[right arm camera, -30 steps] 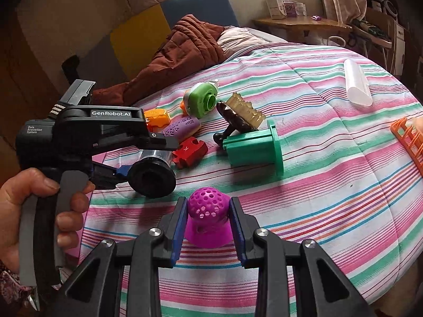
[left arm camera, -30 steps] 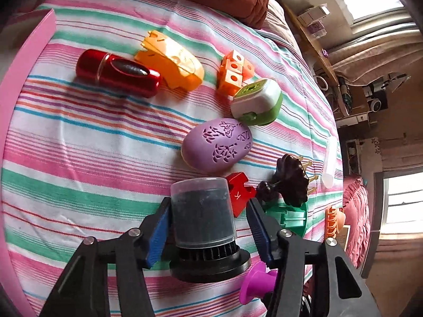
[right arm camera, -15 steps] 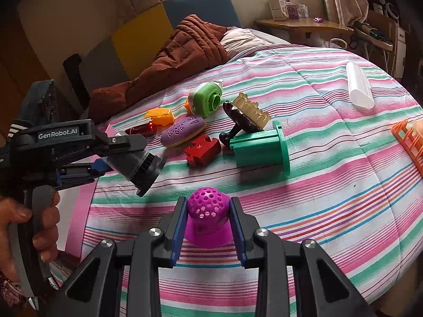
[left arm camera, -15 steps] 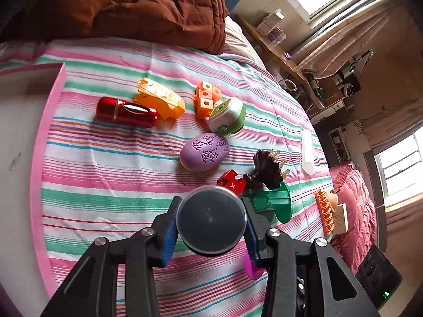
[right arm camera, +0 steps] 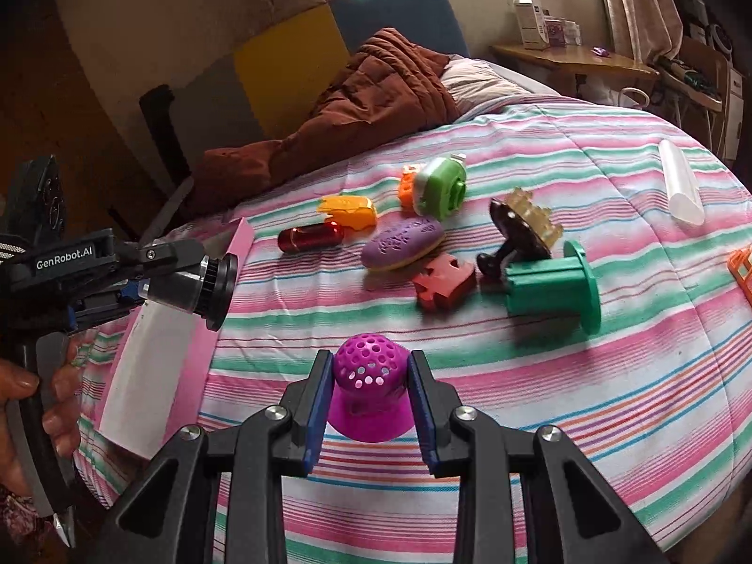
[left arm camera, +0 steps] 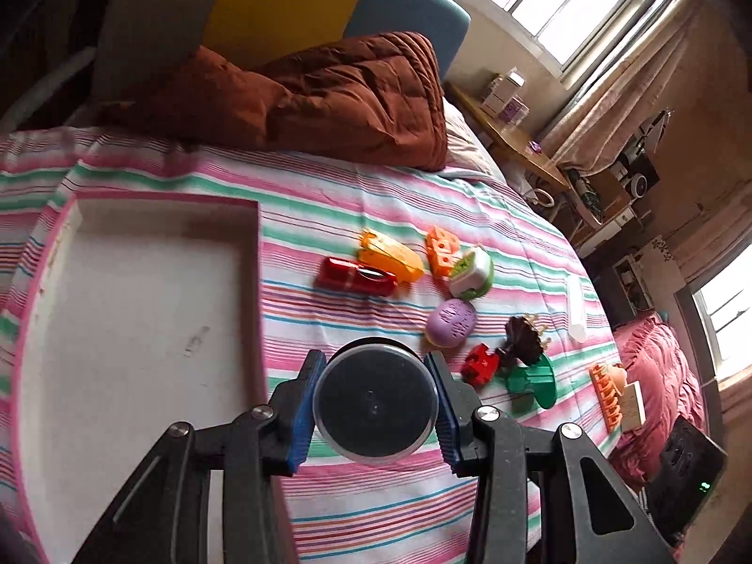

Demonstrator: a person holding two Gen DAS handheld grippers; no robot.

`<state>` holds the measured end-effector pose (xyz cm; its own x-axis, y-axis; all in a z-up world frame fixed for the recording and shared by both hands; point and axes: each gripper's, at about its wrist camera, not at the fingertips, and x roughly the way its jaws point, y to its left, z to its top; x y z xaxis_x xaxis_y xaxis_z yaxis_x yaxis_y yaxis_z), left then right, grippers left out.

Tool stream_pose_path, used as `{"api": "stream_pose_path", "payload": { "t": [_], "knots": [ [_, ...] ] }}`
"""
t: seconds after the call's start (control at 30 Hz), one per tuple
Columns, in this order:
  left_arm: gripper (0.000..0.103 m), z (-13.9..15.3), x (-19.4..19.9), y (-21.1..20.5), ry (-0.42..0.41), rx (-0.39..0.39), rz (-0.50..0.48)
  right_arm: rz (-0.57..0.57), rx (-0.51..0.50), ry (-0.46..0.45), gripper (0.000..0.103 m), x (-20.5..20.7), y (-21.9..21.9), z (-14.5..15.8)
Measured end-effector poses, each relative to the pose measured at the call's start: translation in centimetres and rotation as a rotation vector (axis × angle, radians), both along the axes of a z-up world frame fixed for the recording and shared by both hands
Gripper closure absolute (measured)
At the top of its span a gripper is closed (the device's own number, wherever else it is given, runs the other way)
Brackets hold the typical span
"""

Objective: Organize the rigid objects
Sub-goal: 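Carry the held cup with the left tool toward the white tray, then lower the cup into the tray corner and open the left tool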

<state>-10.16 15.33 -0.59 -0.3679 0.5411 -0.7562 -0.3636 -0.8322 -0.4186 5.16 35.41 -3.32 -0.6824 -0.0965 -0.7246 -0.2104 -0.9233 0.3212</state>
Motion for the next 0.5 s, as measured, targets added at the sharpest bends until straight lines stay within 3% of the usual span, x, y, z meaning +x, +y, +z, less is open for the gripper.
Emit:
{"api": "stream_pose_path", "payload": {
  "t": [0.23, 0.5],
  "knots": [
    [0.060, 0.7, -4.6, -6.4, 0.065, -0.165, 0.085, 0.095, -0.011, 0.053, 0.072, -3.4, -4.0, 2.3],
    [0.060, -2.4, -10.7, -11.0, 0.022, -0.290, 0.166, 0.199, -0.026, 0.058, 0.072, -7.0, -9.1, 3.4]
  ]
}}
